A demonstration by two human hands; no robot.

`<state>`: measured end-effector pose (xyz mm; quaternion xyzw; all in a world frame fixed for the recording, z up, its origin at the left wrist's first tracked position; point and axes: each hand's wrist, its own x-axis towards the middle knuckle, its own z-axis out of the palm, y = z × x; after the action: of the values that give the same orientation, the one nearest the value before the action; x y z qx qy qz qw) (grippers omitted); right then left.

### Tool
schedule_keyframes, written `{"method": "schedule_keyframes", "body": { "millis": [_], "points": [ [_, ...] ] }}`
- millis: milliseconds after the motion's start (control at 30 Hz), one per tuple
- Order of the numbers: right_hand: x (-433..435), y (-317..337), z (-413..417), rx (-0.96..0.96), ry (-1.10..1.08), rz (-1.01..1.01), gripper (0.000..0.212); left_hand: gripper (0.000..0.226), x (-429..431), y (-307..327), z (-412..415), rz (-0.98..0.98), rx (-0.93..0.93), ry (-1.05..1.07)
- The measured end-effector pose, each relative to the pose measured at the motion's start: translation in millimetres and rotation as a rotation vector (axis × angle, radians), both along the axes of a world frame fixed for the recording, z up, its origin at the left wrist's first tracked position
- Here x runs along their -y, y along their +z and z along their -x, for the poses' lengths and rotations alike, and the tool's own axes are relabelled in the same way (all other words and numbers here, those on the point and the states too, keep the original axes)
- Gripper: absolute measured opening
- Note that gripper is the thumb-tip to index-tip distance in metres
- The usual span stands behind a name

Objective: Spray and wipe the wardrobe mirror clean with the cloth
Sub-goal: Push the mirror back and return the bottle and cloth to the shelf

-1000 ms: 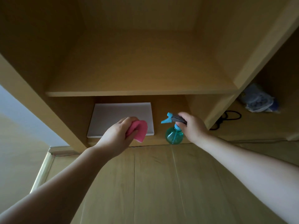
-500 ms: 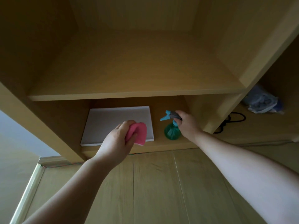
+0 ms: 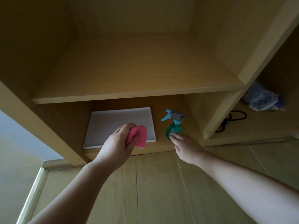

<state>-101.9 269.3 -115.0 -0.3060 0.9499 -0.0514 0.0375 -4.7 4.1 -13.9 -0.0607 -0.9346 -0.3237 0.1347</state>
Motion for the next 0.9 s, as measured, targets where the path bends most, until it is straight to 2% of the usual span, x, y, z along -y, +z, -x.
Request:
{"method": "schedule_keyframes", "body": {
  "millis": [100, 300, 433, 567, 667, 767, 833, 900],
  "points": [
    [2.3, -6.2, 9.2, 0.128, -0.102, -0.050, 0.057, 0.034, 1.1, -0.7, -1.0, -0.003, 0.006, 0.005],
    [5.3, -6.6, 35.6, 0.178, -0.147, -0.134, 0.066, 0.033, 5.1, -1.0, -5.0, -0.003, -0.002, 0.019],
    [7.0, 1.7, 43.8, 0.222, -0.213, -0.090, 0.067, 0.033, 8.8, 0.4, -8.5, -0.014, 0.003, 0.027],
    [20.4, 17.9, 21.9, 0.334, -0.199, 0.135, 0.056, 0.035, 10.4, 5.8, -9.1, -0.031, -0.005, 0.033],
    [44.1, 47.9, 0.2, 0.396, -0.015, 0.293, 0.049, 0.036, 9.9, 12.1, -10.6, -0.048, -0.007, 0.029],
    [71.0, 83.3, -22.5, 0.550, 0.108, 0.561, 0.033, 0.036, 9.1, 18.7, -13.4, -0.062, -0.006, 0.010],
    [85.9, 99.3, -36.7, 0.600, 0.102, 0.714, 0.017, 0.037, 9.4, 23.1, -15.6, -0.088, 0.010, -0.001],
    [94.7, 109.8, -46.3, 0.592, 0.065, 0.833, 0.017, 0.037, 12.2, 27.6, -18.7, -0.112, 0.038, 0.010]
  ]
}}
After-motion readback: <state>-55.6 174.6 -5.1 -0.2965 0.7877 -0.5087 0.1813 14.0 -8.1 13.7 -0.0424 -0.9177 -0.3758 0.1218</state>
